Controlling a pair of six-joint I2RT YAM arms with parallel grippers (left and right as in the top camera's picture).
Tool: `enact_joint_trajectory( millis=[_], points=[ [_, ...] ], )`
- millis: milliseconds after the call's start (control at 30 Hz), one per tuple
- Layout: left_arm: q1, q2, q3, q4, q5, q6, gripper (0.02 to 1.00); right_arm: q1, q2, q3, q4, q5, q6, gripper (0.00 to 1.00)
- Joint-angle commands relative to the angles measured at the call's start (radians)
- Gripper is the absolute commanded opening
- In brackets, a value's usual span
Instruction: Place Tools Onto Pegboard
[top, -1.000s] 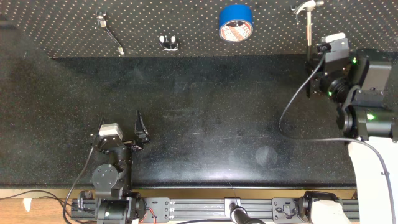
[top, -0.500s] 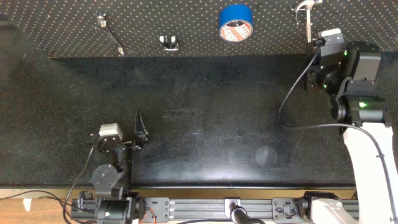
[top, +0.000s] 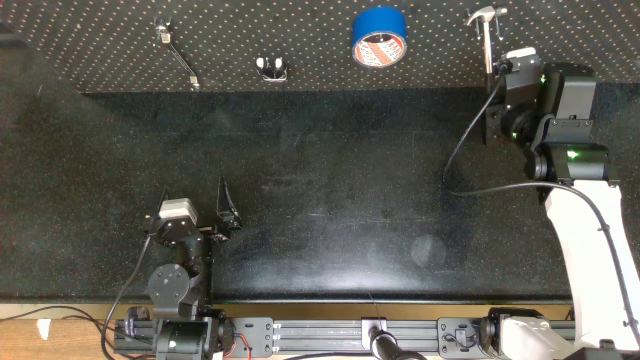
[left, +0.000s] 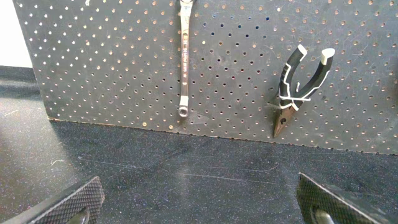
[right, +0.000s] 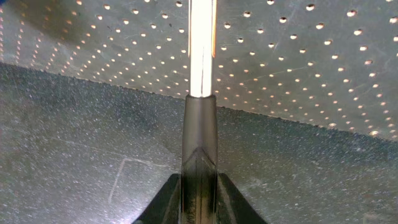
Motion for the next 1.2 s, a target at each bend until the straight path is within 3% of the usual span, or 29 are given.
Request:
enact_joint_trajectory(
  millis=[33, 67, 100, 133, 300, 567, 933, 1200],
  points=[
    [0.004, -0.008, -0.002, -0.008, 0.007, 0.013, 0.996, 0.006, 0.003, -0.001, 0.007, 0.013, 0.004, 0.599],
    [0.004, -0.008, -0.002, -0.008, 0.007, 0.013, 0.996, 0.006, 0.003, -0.001, 0.007, 0.013, 0.004, 0.72],
    [0.004, -0.008, -0.002, -0.008, 0.007, 0.013, 0.996, 0.006, 0.003, -0.001, 0.007, 0.013, 0.004, 0.925],
    [0.004, -0.008, -0.002, -0.008, 0.007, 0.013, 0.996, 0.006, 0.003, -0.001, 0.007, 0.013, 0.005, 0.976],
    [0.004, -0.008, -0.002, -0.008, 0.007, 0.013, 0.996, 0.006, -0.026, -0.07, 0.069, 0.012, 0.023, 0.976],
    [0.004, -0.008, -0.002, -0.008, 0.007, 0.013, 0.996, 0.008, -0.3, -0.487, 0.554, 0.013, 0.207, 0.976],
    [0.004, -0.008, -0.002, -0.008, 0.007, 0.013, 0.996, 0.008, -0.754, -0.913, 0.858, 0.012, 0.211, 0.976],
    [0.004, -0.008, -0.002, -0.008, 0.007, 0.013, 0.996, 0.008, -0.937, -1.015, 0.837, 0.013, 0.229, 0.976]
  ],
)
